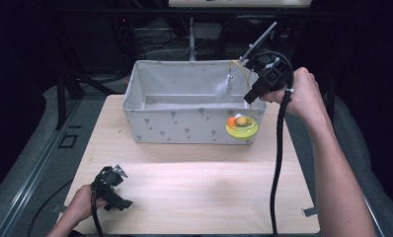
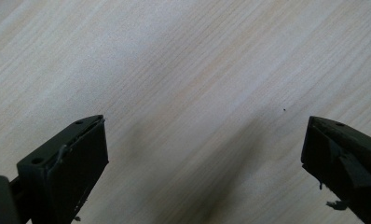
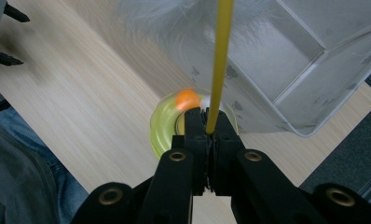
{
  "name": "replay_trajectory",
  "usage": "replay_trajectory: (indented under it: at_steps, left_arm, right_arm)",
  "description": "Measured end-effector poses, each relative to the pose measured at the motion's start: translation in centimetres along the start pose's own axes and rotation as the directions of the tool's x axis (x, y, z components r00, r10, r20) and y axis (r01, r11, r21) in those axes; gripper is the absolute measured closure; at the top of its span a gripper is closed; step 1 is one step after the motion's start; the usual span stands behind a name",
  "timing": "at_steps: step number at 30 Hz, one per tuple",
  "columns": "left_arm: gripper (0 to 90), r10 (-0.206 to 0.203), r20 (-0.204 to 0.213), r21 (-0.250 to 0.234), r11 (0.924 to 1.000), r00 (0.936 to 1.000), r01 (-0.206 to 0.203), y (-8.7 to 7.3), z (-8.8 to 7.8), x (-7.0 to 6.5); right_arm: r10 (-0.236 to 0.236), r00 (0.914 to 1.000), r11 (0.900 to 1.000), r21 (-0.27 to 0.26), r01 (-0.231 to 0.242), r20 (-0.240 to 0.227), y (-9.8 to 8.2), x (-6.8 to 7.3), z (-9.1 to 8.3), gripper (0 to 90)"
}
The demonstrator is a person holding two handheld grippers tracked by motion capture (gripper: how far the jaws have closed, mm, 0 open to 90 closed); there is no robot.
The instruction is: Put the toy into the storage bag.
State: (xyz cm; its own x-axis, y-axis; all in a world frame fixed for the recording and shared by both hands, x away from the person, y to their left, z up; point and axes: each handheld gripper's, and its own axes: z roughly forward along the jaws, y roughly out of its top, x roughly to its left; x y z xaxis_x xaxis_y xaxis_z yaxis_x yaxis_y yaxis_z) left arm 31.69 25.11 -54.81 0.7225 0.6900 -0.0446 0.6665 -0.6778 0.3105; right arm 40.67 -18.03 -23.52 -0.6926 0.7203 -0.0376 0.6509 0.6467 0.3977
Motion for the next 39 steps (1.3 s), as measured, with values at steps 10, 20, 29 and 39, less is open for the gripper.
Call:
replay_trajectory:
  at_steps: [10,20,29,39]
  left_arm:
    - [0.5,0.0,0.002,0.0,1.0,1.0,0.0,0.0,0.0,0.0]
    - [0.5,-0.001,0.003,0.001,1.0,1.0,0.001,0.0,0.0,0.0]
    - [0.5,-0.001,0.003,0.002,1.0,1.0,0.001,0.0,0.0,0.0]
    - [0.5,-0.005,0.004,0.0,1.0,1.0,0.005,-0.1,0.0,0.1]
  right_arm:
    - [0.017,0.9998,1.0,-0.012,-0.017,0.006,0.6,-0.6,-0.9,88.3]
    - [0.025,0.9996,1.0,-0.015,-0.025,0.016,0.9,-1.1,-1.4,88.3]
    - [0.038,0.9989,0.999,-0.021,-0.038,0.026,1.2,-1.7,-2.0,88.3]
    - [0.059,0.9972,0.998,-0.03,-0.057,0.046,2.2,-2.3,-2.7,88.3]
